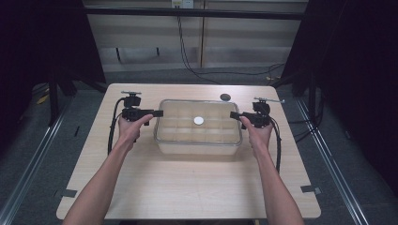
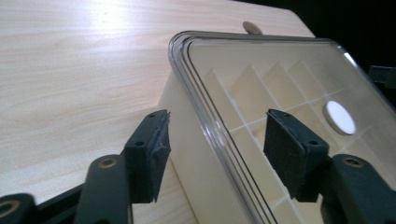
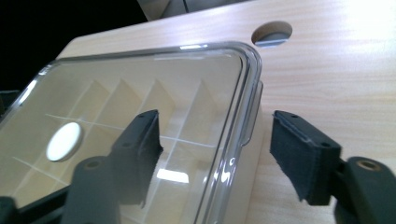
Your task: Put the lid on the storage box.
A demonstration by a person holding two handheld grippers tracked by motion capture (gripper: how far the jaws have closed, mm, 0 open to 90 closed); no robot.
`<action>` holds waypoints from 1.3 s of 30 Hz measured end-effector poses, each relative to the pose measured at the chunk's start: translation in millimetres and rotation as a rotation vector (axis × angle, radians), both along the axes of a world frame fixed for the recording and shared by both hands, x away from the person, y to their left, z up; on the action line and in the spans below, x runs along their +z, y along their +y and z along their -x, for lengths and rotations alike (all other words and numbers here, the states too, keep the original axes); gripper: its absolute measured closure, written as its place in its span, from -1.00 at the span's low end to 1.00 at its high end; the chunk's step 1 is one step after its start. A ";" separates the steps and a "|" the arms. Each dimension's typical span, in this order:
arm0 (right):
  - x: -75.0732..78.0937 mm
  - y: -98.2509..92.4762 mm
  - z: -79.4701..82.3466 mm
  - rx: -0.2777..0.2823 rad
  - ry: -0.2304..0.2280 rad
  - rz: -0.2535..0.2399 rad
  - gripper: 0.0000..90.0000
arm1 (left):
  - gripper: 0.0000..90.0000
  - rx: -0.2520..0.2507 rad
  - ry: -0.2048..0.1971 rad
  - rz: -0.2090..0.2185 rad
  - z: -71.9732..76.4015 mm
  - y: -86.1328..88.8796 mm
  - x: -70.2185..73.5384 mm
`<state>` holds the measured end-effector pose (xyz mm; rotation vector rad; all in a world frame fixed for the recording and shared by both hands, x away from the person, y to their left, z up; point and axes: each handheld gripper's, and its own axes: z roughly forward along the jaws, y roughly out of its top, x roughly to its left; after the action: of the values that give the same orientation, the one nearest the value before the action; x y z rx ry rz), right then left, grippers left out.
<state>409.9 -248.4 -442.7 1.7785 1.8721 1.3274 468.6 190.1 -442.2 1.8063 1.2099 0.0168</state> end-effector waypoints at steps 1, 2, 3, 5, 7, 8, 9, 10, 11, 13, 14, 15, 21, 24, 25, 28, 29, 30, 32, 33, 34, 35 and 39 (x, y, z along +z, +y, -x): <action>1.8 -0.5 1.9 0.004 -0.004 0.009 -0.32 | -0.13 0.001 -0.016 -0.008 4.3 3.5 2.8; 3.6 -1.0 4.3 0.007 -0.008 0.022 -0.34 | -0.18 0.000 -0.023 -0.017 6.3 5.7 3.8; 5.3 -1.4 7.0 0.014 -0.011 0.028 -0.34 | -0.22 -0.003 -0.023 -0.019 8.7 7.9 4.8; 8.6 -2.8 13.6 0.030 -0.023 0.030 -0.37 | -0.28 -0.010 -0.026 -0.026 12.0 10.2 6.0; 12.4 -4.2 21.7 0.048 -0.040 0.031 -0.37 | -0.31 -0.024 -0.053 -0.022 24.1 18.2 9.4; 14.0 -4.7 26.1 0.056 -0.047 0.030 -0.38 | -0.33 -0.033 -0.062 -0.025 29.0 20.8 10.2; 14.9 -5.6 30.3 0.071 -0.057 0.029 -0.38 | -0.34 -0.041 -0.064 -0.035 34.1 22.7 10.8; 15.9 -5.9 35.1 0.076 -0.061 0.029 -0.39 | -0.36 -0.047 -0.070 -0.043 39.7 24.7 11.1; 16.3 -6.7 39.9 0.083 -0.072 0.029 -0.39 | -0.38 -0.056 -0.076 -0.045 45.4 26.7 11.1; 17.1 -7.4 49.8 0.097 -0.076 0.023 -0.39 | -0.35 -0.054 -0.108 -0.048 57.6 32.0 11.7; 17.2 -8.0 54.6 0.103 -0.084 0.024 -0.39 | -0.30 -0.058 -0.116 -0.036 63.6 34.4 12.3; 17.3 -8.2 59.4 0.110 -0.085 0.022 -0.39 | -0.27 -0.057 -0.121 -0.030 69.0 35.7 13.0; 17.1 -11.8 86.7 0.122 -0.117 0.010 -0.38 | -0.29 -0.068 -0.162 -0.033 98.0 41.8 14.4; 15.9 -14.1 99.4 0.128 -0.121 0.010 -0.38 | -0.27 -0.099 -0.171 -0.062 110.1 44.6 12.0; 15.2 -14.3 103.8 0.133 -0.119 0.009 -0.38 | -0.26 -0.105 -0.173 -0.069 114.2 45.3 11.3; 13.9 -13.8 113.2 0.144 -0.119 0.018 -0.38 | -0.24 -0.111 -0.179 -0.079 122.4 48.5 11.0; 12.6 -12.6 123.4 0.153 -0.118 0.012 -0.38 | -0.24 -0.106 -0.147 -0.043 130.5 52.0 10.6; 11.6 -12.5 127.9 0.165 -0.111 -0.014 -0.38 | -0.25 -0.114 -0.141 -0.052 134.9 52.7 11.0; 10.0 -11.7 137.3 0.173 -0.108 -0.052 -0.37 | -0.27 -0.108 -0.149 -0.067 140.0 52.5 11.5; 9.8 -10.2 141.7 0.177 -0.110 -0.038 -0.37 | -0.28 -0.110 -0.154 -0.065 149.5 54.5 12.5; 9.8 -10.2 141.7 0.177 -0.110 -0.038 -0.37 | -0.28 -0.110 -0.154 -0.065 149.5 54.5 12.5; 9.5 -9.1 146.4 0.175 -0.109 -0.035 -0.37 | -0.28 -0.118 -0.155 -0.067 154.2 56.1 12.5; 6.8 -7.8 166.8 0.173 -0.121 -0.036 -0.36 | -0.32 -0.137 -0.166 -0.102 179.2 65.4 5.8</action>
<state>243.2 -256.1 -435.9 1.5440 1.9838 1.5012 289.4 255.5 -436.4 1.9323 0.9821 0.1493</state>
